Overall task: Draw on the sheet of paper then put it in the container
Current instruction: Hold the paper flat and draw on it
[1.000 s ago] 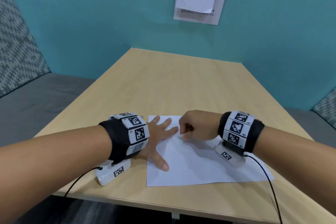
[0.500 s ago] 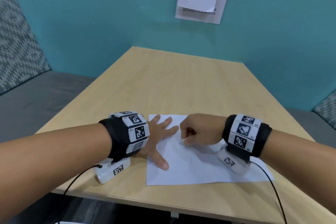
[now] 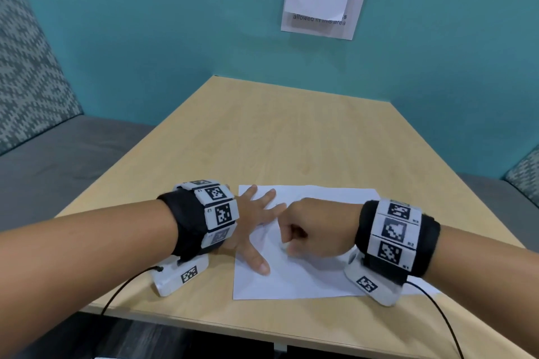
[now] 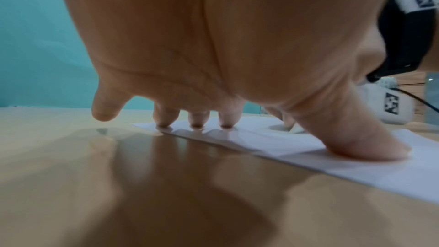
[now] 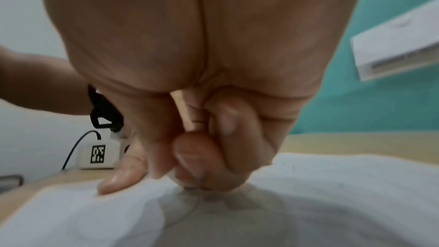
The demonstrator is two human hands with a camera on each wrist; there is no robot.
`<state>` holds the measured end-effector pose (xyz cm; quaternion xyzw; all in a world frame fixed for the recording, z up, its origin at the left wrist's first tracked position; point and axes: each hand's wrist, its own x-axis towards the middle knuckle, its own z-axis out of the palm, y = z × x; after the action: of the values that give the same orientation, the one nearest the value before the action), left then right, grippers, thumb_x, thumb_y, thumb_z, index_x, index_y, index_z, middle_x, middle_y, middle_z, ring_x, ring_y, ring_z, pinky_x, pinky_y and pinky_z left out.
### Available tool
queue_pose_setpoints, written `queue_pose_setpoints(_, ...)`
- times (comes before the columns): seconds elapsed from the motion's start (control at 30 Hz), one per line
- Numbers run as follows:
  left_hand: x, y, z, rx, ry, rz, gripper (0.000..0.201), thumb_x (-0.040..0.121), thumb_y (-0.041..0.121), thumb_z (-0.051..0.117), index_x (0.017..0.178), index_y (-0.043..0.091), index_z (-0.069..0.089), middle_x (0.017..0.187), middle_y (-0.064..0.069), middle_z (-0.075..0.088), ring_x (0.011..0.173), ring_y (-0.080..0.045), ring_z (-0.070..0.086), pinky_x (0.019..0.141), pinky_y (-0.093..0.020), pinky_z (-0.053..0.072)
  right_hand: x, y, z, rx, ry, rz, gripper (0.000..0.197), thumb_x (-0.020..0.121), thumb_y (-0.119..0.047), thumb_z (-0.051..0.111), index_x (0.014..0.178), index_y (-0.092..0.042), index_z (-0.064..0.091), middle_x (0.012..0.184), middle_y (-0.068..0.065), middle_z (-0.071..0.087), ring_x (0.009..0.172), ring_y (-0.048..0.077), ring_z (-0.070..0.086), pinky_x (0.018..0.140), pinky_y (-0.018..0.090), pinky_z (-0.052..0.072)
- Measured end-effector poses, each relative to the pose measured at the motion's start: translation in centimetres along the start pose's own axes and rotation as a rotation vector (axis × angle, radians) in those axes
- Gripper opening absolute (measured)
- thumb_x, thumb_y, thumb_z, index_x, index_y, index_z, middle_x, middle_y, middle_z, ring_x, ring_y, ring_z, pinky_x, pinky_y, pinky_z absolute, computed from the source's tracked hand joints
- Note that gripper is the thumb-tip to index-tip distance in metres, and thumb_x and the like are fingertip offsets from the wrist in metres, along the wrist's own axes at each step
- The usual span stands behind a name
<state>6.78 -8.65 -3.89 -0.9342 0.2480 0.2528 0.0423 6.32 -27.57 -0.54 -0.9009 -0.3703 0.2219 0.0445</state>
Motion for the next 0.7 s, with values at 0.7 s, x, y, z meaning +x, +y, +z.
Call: queue_pose_setpoints(0.7, -2.1, 0.5, 0.8, 0.093, 0.010, -0.017, 0.117, 0.073, 0.084, 0.054, 0.153, 0.043, -0.021, 0.161, 0.008, -0.030, 0.149, -0.026, -0.025, 0.114, -0.068, -0.005, 1.1, 2.2, -0.6, -0.023, 0.141, 0.127, 0.011, 0.088, -0.025, 0.063, 0.091, -0.014, 0.064, 0.076, -0.010, 0.057, 0.073, 0.014, 0.052, 0.061, 0.021, 0.039)
